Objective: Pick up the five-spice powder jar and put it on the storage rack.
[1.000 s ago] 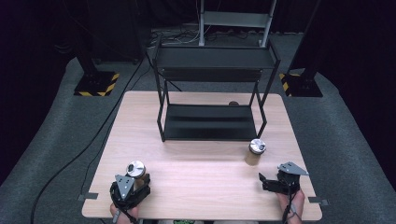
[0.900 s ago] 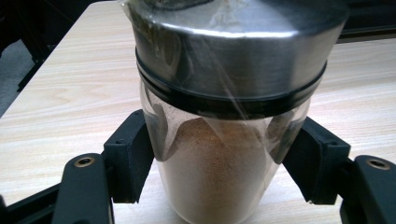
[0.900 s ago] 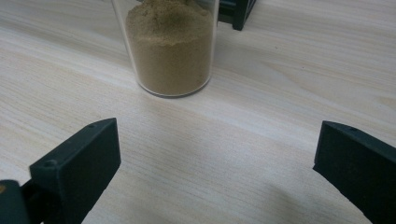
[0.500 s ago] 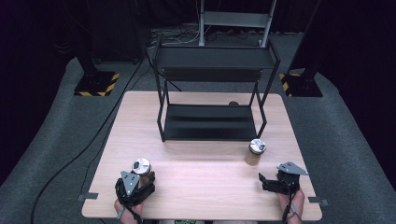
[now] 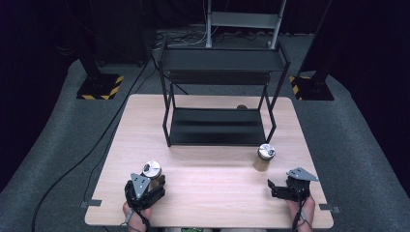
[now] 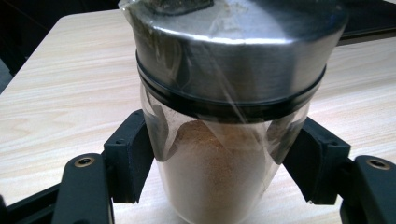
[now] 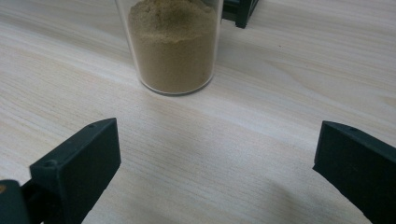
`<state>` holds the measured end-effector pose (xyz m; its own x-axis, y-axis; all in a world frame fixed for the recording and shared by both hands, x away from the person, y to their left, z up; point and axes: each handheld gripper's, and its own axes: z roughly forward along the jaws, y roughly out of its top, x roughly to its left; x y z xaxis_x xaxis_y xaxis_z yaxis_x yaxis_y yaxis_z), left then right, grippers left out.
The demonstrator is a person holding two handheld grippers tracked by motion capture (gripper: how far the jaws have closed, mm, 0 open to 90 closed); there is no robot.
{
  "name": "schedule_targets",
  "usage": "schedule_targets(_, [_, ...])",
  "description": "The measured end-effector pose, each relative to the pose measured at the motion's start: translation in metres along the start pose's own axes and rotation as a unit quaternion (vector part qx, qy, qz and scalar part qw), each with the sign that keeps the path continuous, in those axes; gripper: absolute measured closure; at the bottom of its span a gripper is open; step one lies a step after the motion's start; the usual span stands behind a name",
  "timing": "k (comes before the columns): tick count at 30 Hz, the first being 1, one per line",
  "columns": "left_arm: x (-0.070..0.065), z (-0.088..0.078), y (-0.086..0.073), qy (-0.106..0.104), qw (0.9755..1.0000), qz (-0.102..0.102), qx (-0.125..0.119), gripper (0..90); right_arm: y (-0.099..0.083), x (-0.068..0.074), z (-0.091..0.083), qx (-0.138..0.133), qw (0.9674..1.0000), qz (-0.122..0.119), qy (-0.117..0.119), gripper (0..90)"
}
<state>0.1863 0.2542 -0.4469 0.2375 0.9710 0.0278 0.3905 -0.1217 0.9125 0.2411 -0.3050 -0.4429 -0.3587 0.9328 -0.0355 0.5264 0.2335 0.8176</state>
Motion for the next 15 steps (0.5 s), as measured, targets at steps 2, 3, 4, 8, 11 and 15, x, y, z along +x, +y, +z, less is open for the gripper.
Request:
schedule_targets(2, [-0.0010,0.0011,0.0014,-0.002,1.0000,0.002,-0.001,30.9,0.0001,0.0001,0.0000,0.000,1.0000,0.000,0.000,0.0])
schedule_targets(3, [-0.0014,0.0018,0.0022,-0.003,1.0000,0.004,-0.002,30.8,0.0001,-0.0001,0.0000,0.000,1.0000,0.000,0.000,0.0])
schedule_targets(4, [-0.0014,0.0018,0.0022,-0.003,1.0000,0.004,-0.002,30.8,0.0001,-0.0001,0.0000,0.000,1.0000,0.000,0.000,0.0])
schedule_targets(8, [-0.0028,0.0045,0.0050,-0.008,0.9999,0.008,-0.002,30.8,-0.0001,0.0001,-0.0001,0.000,1.0000,0.000,0.000,0.0])
schedule_targets(11, [-0.0038,0.0072,0.0073,-0.012,0.9999,0.012,-0.001,30.8,0.0000,0.0001,0.0000,0.000,1.0000,0.000,0.000,0.0])
schedule_targets(15, [-0.0049,0.0103,0.0099,-0.014,0.9998,0.014,-0.001,30.8,-0.0002,0.0006,-0.0001,-0.001,1.0000,-0.001,-0.001,0.0])
